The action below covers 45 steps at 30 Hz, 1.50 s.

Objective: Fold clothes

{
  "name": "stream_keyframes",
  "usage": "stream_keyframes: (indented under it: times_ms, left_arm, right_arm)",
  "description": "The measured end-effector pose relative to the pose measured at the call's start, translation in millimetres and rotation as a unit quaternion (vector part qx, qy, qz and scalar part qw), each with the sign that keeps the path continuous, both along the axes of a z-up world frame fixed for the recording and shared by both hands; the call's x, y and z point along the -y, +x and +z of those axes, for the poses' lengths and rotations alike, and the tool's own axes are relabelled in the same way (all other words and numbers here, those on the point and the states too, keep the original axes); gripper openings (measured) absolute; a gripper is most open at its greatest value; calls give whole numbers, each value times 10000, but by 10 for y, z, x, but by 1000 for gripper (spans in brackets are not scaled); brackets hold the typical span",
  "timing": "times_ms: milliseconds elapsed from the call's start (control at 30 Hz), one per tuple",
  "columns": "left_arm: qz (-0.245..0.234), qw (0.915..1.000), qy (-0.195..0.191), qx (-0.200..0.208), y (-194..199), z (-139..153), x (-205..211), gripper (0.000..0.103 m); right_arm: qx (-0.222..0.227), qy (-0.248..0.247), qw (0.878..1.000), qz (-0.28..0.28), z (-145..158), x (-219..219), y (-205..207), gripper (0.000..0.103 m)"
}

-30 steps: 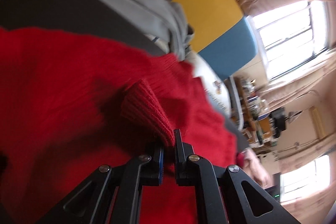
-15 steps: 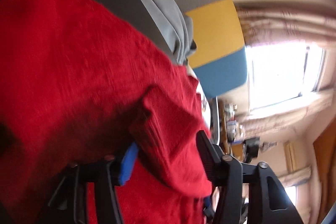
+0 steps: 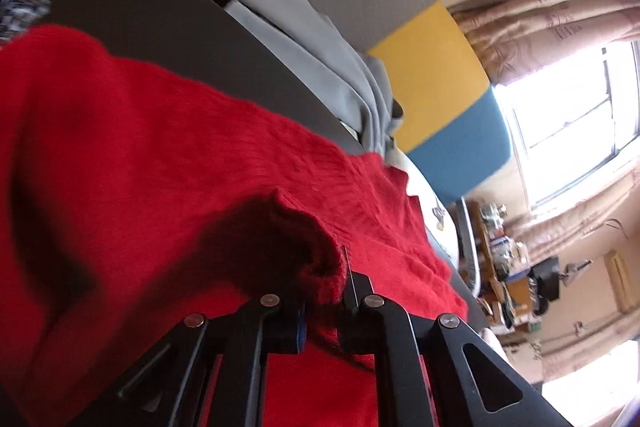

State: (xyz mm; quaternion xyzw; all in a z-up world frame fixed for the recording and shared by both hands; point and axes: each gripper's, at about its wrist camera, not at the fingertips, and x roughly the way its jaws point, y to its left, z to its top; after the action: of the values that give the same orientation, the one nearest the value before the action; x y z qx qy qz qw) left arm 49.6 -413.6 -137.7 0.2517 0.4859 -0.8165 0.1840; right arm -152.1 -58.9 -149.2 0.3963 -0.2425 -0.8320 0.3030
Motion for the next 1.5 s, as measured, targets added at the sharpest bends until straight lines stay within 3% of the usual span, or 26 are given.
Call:
stream_keyframes:
  times_ms: [133, 233, 300, 367, 433, 467, 567, 733, 933, 1033, 1100, 1133, 1167, 1267, 1400, 1500]
  left_arm:
    - [-90, 9997, 102, 181, 22, -155, 28, 12]
    - [-125, 9990, 434, -29, 41, -229, 68, 26]
    - [-101, 9973, 691, -246, 70, -221, 119, 45]
    - [-69, 9969, 725, -302, 77, -172, 155, 48]
    - [-234, 9987, 427, -125, 3, -87, 133, 28]
    - [-363, 9991, 234, -4, -49, -40, 109, 8]
    - [-448, 9975, -333, 431, -128, 65, 40, 10]
    - [-389, 9918, -708, 989, -81, -57, -24, 10]
    - [-331, 9908, -800, 1044, -48, -25, -40, 18]
    - [60, 9899, -1106, 889, 88, 143, -114, 31]
    - [137, 9866, -1423, 782, 121, 263, -211, 48]
    - [107, 9847, -1573, 735, 113, 311, -273, 51]
    - [2, 9820, -1745, 720, 76, 353, -343, 55]
    - [-473, 9699, -2206, 914, -148, 380, -526, 56]
    - [-935, 9532, -2396, 1591, -498, 164, -591, 56]
    - [-952, 9467, -2581, 1678, -525, 76, -600, 56]
  right_arm:
    - [1, -6, 10000, 2, -1, -3, -5, 85]
    - [3, -27, 10000, 9, -2, -16, -12, 85]
    - [3, -31, 10000, 11, 0, -19, -11, 85]
    - [3, -35, 10000, 13, 1, -21, -11, 85]
    - [3, -50, 10000, 16, 0, -25, -13, 85]
    - [3, -54, 10000, 17, 0, -25, -13, 85]
    - [2, -51, 10000, 17, 0, -27, -15, 85]
    - [-1, -35, 10000, 27, -2, -27, -24, 85]
    - [3, 9, 10000, 47, 5, -32, -29, 85]
    - [1, -7, 10000, 50, 8, -43, -29, 85]
    - [-2, 70, 10000, 50, 18, -24, -27, 85]
    - [5, 144, 9999, 57, 29, -7, -28, 85]
    - [14, 258, 9996, 92, 45, 19, -31, 85]
    - [20, 533, 9982, 282, 88, 64, -40, 85]
    - [3, 800, 9950, 605, 141, -38, 47, 85]
    - [-29, 1004, 9923, 720, 179, -187, 149, 85]
